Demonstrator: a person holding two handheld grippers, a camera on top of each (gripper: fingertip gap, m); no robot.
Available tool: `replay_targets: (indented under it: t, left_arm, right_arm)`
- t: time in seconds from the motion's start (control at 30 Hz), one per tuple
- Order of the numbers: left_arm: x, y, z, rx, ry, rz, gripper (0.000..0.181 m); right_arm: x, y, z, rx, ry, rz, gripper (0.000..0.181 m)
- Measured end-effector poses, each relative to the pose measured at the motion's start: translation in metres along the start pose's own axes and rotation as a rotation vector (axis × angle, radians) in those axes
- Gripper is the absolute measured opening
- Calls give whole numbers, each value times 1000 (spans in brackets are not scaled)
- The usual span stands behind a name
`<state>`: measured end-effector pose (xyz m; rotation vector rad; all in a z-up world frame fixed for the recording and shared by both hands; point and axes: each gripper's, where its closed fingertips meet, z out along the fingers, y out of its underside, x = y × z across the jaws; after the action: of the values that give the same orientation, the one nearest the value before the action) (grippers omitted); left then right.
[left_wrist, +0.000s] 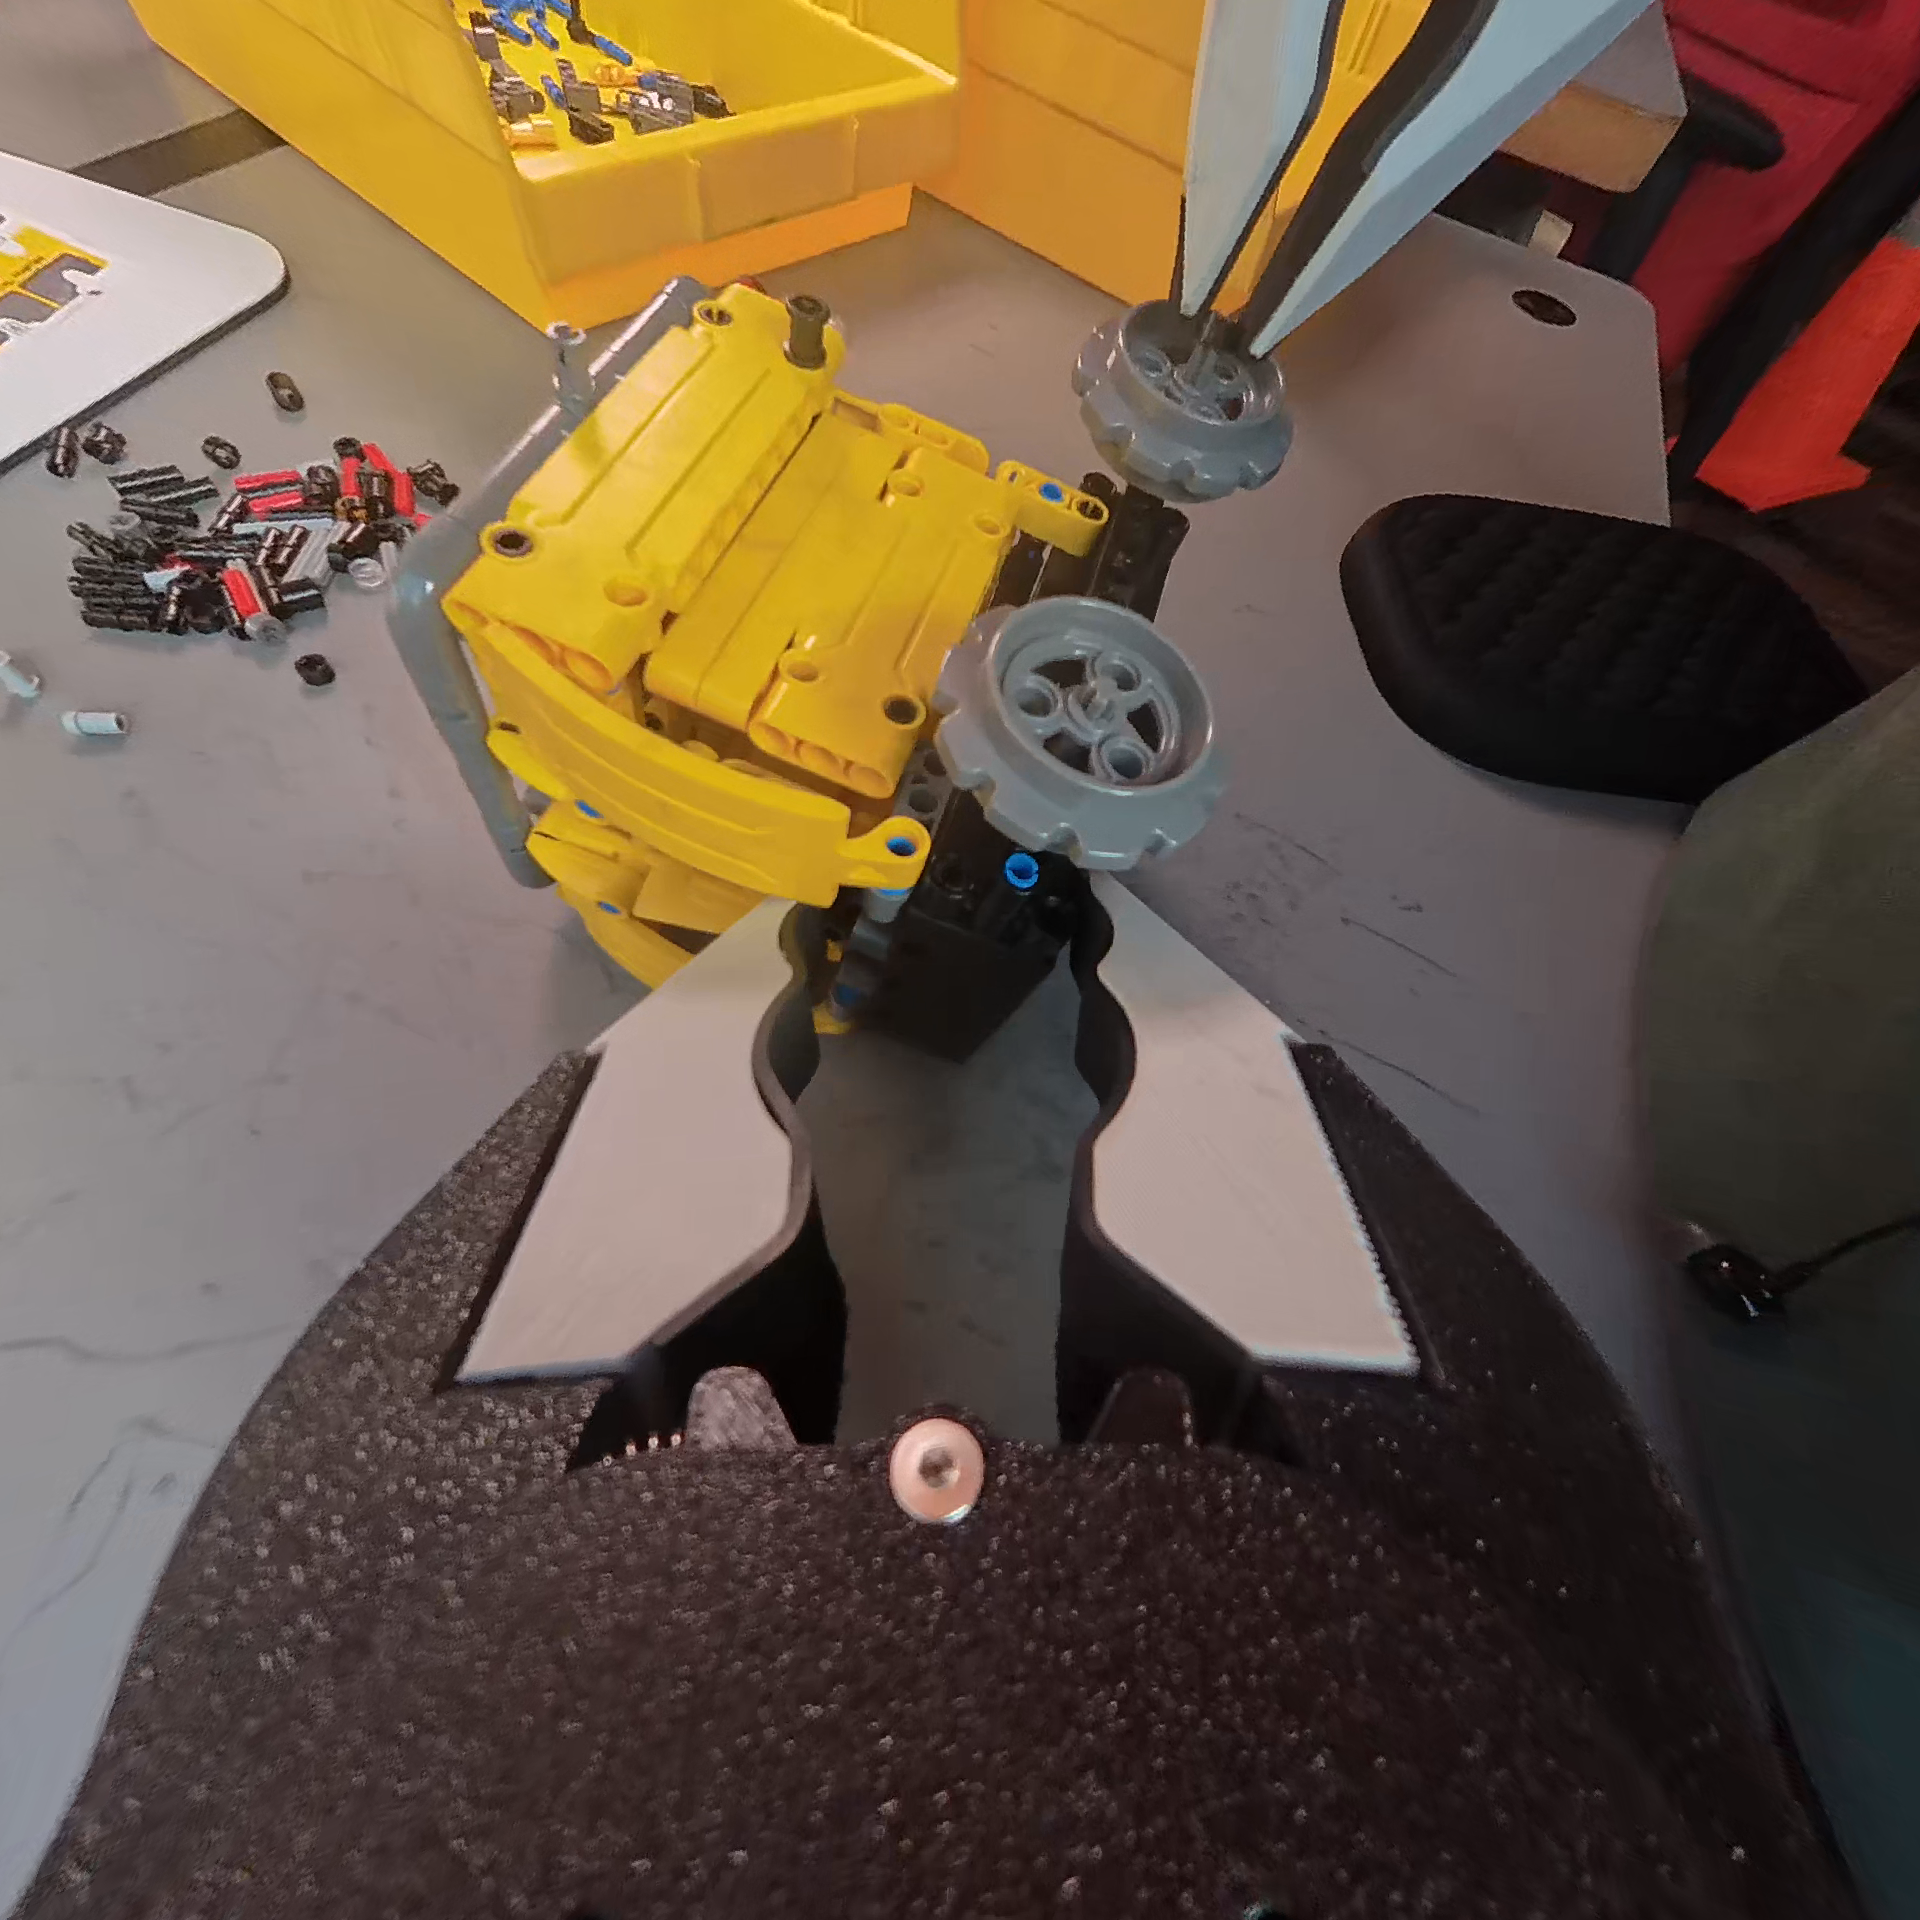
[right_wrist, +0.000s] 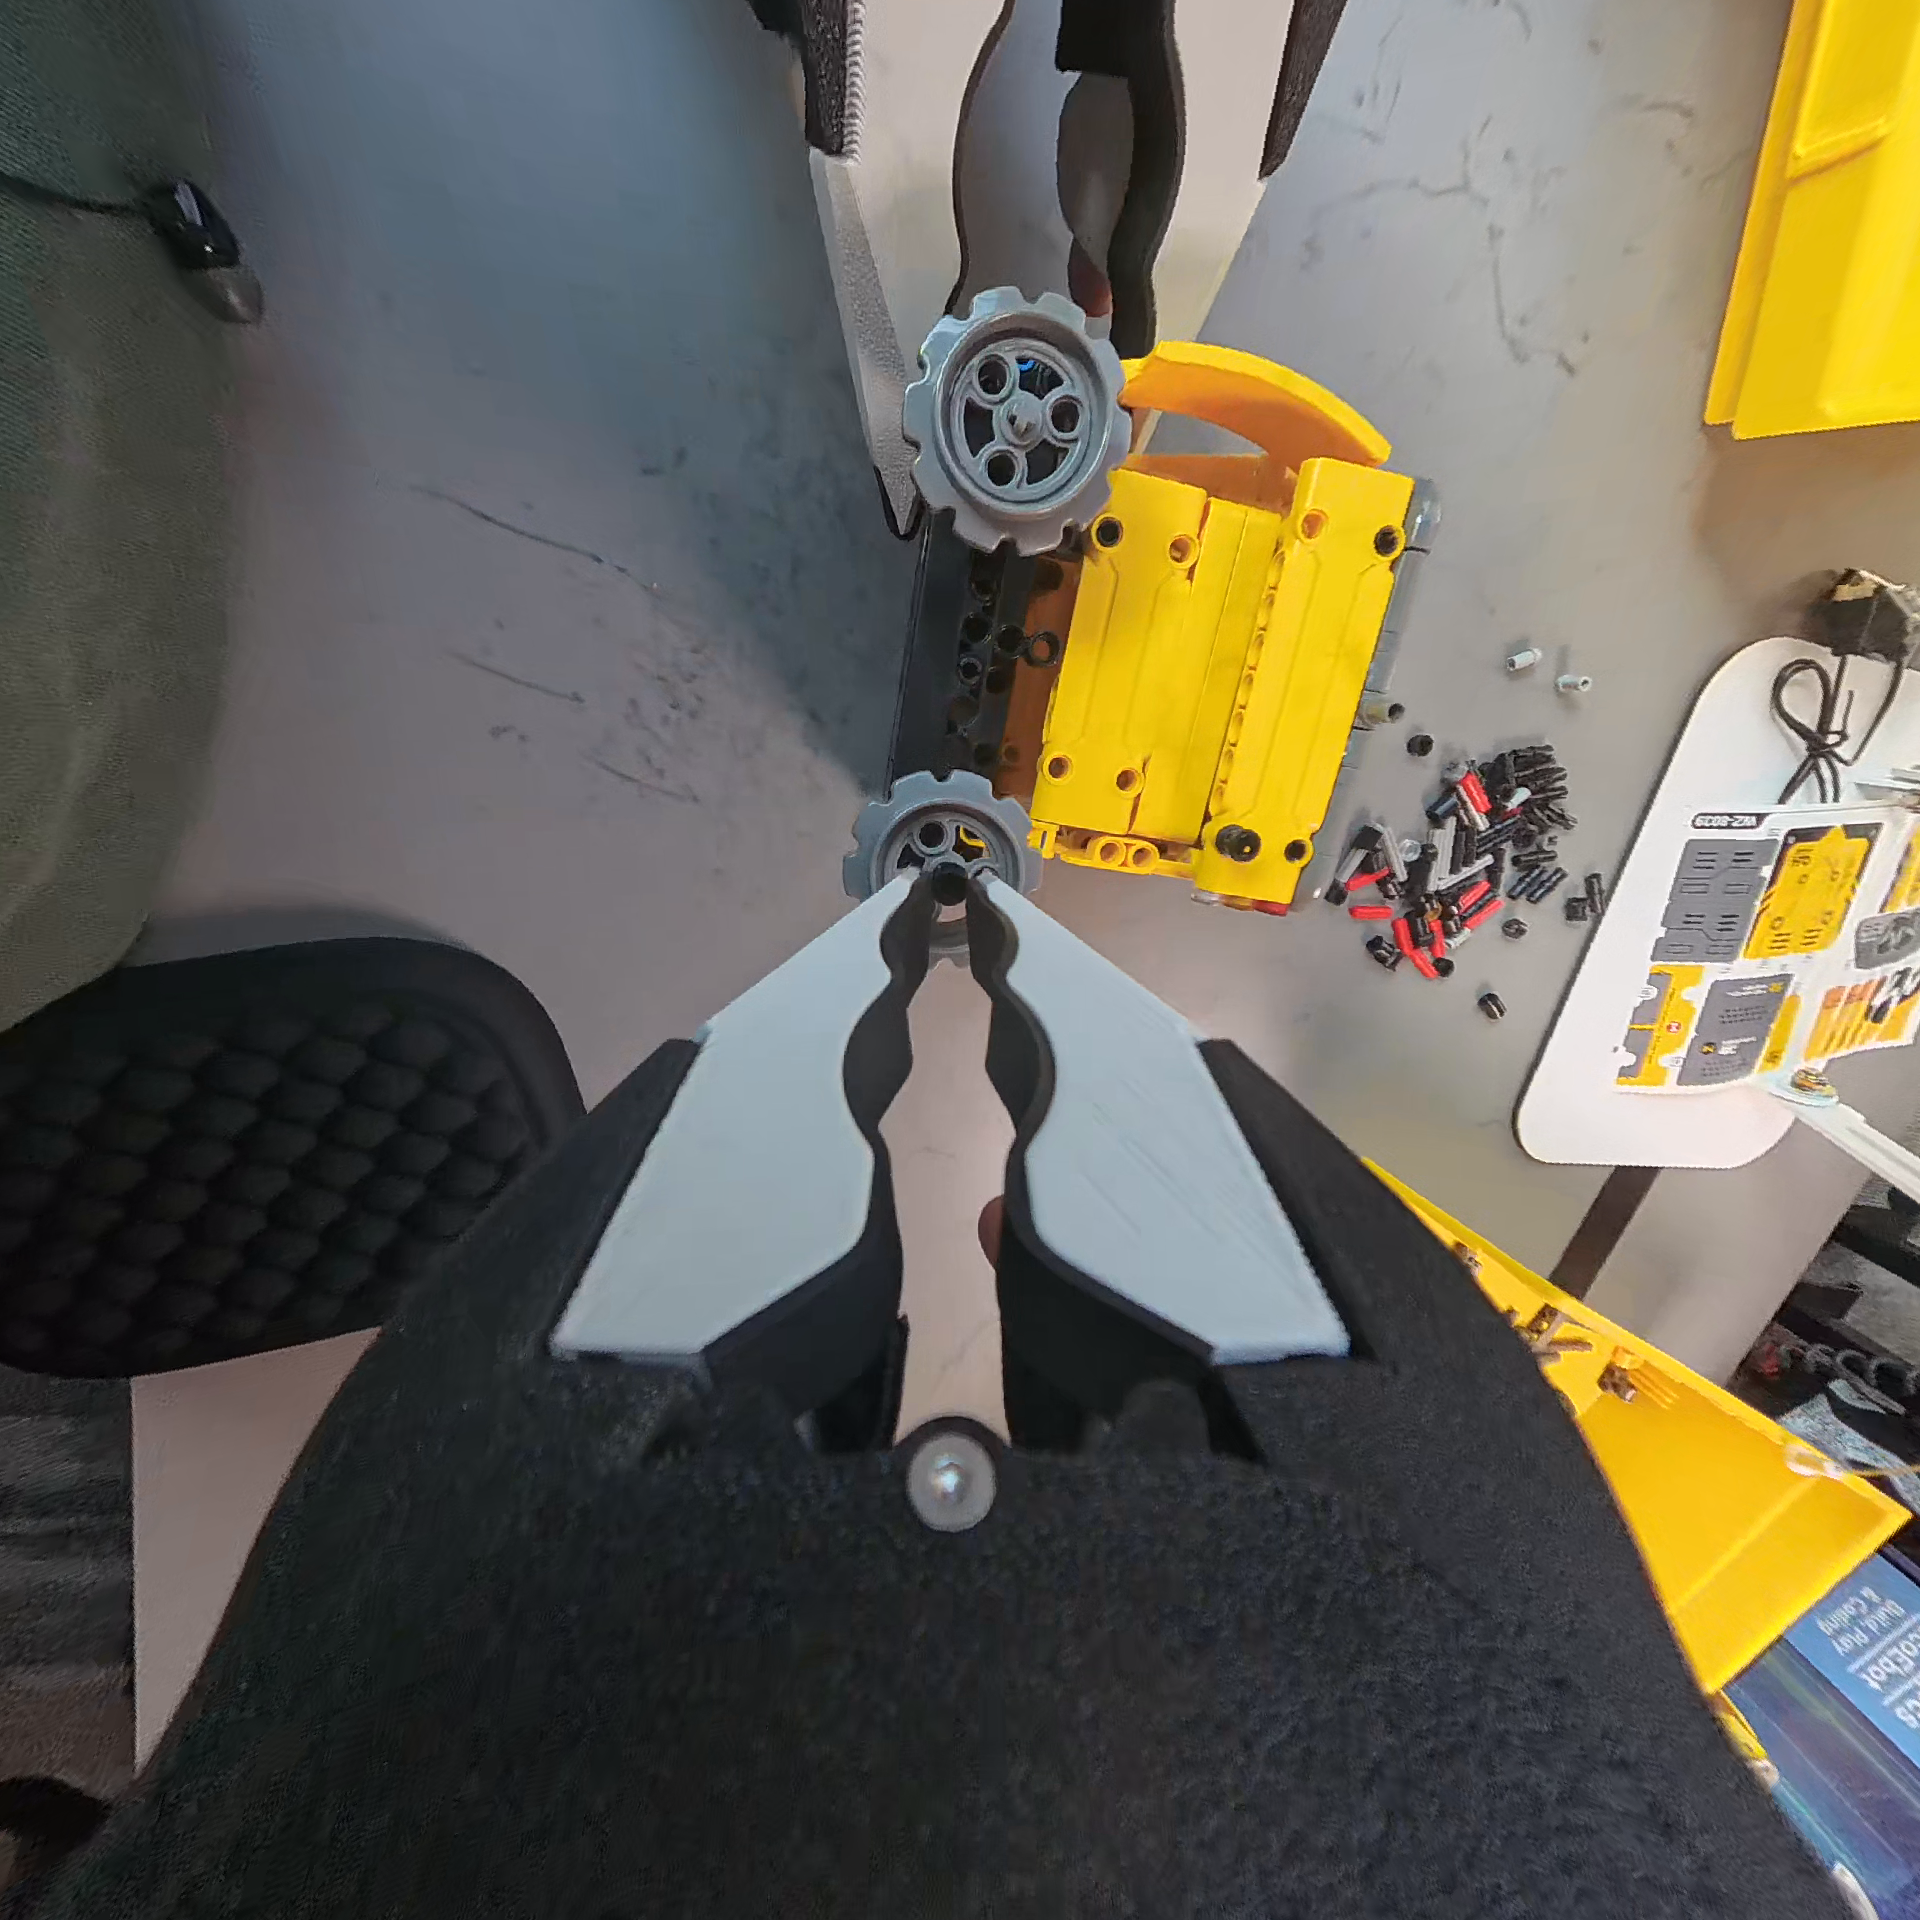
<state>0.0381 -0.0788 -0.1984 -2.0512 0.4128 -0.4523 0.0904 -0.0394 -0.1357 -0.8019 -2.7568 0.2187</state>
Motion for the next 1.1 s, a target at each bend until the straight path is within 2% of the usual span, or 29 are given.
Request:
replay_targets:
  t: [0.4, 0.6, 0.7, 0.9, 1.1]
  left_arm:
    - [-1, -1, 0, -9, -9, -90, 45]
    - [-1, -1, 0, -10, -10, -108, 45]
    - [-1, -1, 0, -12, -13, -90, 45]
    - [-1, 0, 1, -9, -13, -66, 46]
    - [-1, 0, 0, -7, -13, -64, 46]
  right_arm:
    - [1, 2, 3, -118, -63, 0, 5]
    - [-1, 1, 7, -130, -14, -27, 5]
    - [2, 3, 5, -102, 23, -23, 6]
    - [1, 1, 4, -8, -17, 64, 15]
    - [0, 0, -3, 39, -52, 109, 7]
